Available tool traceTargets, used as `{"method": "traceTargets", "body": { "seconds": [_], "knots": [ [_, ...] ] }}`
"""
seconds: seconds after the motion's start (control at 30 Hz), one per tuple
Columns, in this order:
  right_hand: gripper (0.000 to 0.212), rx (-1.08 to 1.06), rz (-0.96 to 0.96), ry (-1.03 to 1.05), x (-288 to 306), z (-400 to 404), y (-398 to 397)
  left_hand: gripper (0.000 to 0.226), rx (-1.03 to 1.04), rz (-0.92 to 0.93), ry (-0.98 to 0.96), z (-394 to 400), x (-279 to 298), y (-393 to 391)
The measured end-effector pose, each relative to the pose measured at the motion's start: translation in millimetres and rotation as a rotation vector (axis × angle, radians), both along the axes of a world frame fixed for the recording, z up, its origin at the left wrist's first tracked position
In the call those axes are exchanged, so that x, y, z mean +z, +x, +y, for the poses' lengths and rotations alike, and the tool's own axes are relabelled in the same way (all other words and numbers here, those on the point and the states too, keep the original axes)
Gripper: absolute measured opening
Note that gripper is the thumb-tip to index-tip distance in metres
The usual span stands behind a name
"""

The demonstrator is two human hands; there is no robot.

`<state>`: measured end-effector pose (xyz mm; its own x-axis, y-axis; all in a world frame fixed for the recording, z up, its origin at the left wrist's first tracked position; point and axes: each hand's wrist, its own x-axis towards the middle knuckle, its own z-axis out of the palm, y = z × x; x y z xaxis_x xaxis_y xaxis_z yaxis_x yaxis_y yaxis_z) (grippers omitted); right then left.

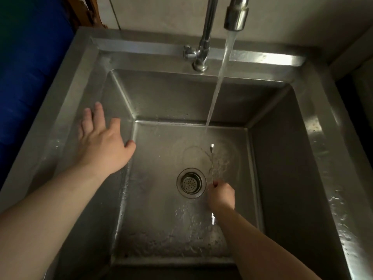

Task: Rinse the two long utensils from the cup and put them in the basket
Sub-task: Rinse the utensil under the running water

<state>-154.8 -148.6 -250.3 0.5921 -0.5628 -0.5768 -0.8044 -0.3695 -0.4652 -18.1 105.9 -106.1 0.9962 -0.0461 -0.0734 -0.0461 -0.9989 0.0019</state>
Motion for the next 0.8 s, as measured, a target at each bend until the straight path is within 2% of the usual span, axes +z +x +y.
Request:
{"method": "traceTargets", "body": {
  "seconds": [0.23, 0.53, 0.8],
  "knots": [
    [0.024, 0.026, 0.058, -0.079, -38.7, -10.9, -12.9, 0.070, -0.008, -0.032, -0.016, 2.5, -4.0, 0.6],
    [0.024, 0.122, 0.151, -0.151, -58.5, -17.6, -24.4, 0.070, -0.018, -0.053, -0.007, 4.0, -6.1, 1.9],
    [0.018, 0.080, 0.106, -0.169, -64.5, -14.9, -23.5, 0.067, -0.013, -0.044, 0.004, 2.4, -3.6, 1.1]
  ]
}}
